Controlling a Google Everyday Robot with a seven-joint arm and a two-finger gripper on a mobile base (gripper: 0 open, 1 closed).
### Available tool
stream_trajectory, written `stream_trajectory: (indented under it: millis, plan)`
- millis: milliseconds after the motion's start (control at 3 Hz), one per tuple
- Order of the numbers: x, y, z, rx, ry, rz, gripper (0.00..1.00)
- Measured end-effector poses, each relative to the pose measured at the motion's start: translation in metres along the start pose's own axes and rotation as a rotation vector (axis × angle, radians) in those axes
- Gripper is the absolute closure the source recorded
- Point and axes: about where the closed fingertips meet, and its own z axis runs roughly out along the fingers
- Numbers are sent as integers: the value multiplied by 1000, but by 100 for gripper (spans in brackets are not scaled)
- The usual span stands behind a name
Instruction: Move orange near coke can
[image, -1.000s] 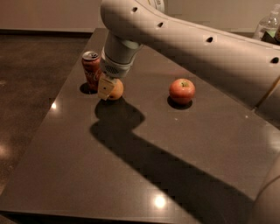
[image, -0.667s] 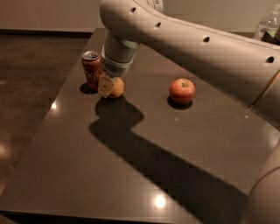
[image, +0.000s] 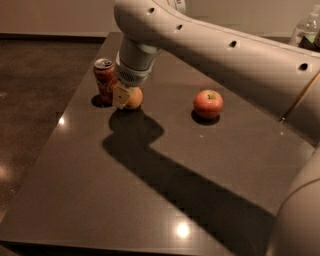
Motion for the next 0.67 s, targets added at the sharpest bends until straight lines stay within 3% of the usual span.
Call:
stream_trajectory:
  millis: [333,667]
  plan:
    - [0,1,1,-2,1,-1,0]
    - [0,1,1,-2,2,-1,0]
